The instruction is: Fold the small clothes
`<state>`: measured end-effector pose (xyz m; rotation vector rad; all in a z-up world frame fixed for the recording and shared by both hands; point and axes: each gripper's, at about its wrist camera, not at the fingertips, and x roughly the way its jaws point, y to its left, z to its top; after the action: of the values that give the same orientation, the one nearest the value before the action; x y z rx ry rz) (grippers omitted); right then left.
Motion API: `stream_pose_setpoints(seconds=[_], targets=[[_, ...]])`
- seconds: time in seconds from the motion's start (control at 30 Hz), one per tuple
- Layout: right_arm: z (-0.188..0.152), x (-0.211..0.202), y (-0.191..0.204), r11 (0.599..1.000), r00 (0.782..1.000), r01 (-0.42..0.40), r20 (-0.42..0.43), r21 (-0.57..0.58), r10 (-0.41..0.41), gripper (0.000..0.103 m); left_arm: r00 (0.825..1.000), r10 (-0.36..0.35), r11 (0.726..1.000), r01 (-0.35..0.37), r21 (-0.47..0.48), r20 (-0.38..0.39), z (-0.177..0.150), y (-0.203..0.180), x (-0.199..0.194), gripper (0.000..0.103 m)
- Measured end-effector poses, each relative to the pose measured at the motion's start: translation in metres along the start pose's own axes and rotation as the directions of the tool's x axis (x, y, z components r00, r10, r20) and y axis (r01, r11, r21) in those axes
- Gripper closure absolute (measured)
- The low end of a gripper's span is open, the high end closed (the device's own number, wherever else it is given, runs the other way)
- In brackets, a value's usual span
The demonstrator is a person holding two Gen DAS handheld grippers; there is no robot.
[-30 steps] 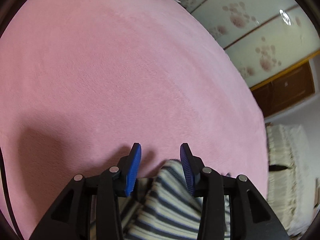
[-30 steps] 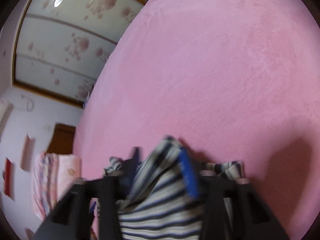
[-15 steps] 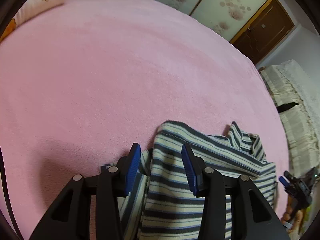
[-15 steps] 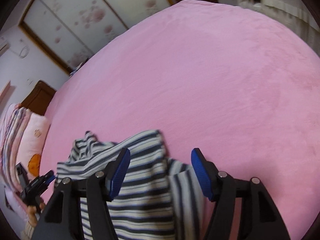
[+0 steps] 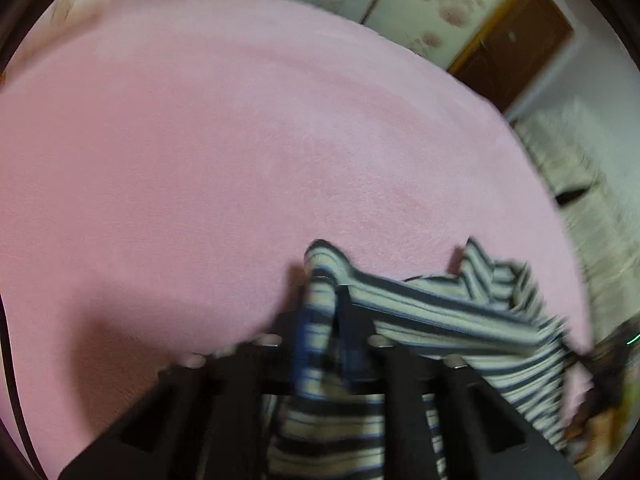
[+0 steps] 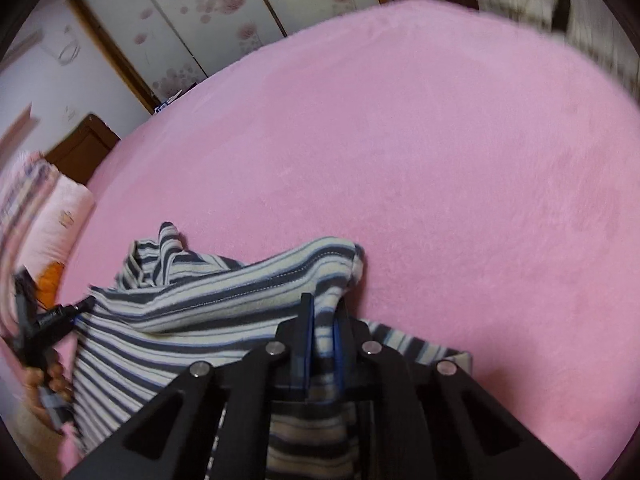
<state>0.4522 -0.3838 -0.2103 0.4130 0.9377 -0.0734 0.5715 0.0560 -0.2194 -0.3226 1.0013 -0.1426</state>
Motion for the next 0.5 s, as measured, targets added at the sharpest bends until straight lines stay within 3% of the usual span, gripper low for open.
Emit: stream_pose_setpoints(seconds=[0.13, 0.33, 0.4, 0.5], targets=[[-0.002, -0.021, 0.011, 0.996, 0.993, 0.068, 0.100, -0.053, -0.062, 0.097, 0.991, 0.049, 0.996, -0.058, 0.071, 0.127, -0.005, -0.020, -0.019, 0.097], [-0.003, -0.020, -0.005, 0.990, 0.980, 0.140, 0.142, -0.019, -0.136, 0.098, 0.975, 0.072, 0.997, -0.074, 0.002, 0.212, -0.006, -0.004, -0.032, 0.097], [-0.004, -0.017, -0.004, 0.991, 0.981, 0.130, 0.149, -0.014, -0.127, 0.098, 0.968, 0.070, 0.998, -0.070, -0.007, 0.243, -0.011, -0.002, -0.033, 0.097], [-0.010, -0.033, -0.001, 0.996, 0.969, 0.083, 0.238, -0.039, -0.071, 0.098, 0.947, 0.063, 0.998, -0.065, -0.006, 0.315, -0.020, -0.005, -0.043, 0.097]])
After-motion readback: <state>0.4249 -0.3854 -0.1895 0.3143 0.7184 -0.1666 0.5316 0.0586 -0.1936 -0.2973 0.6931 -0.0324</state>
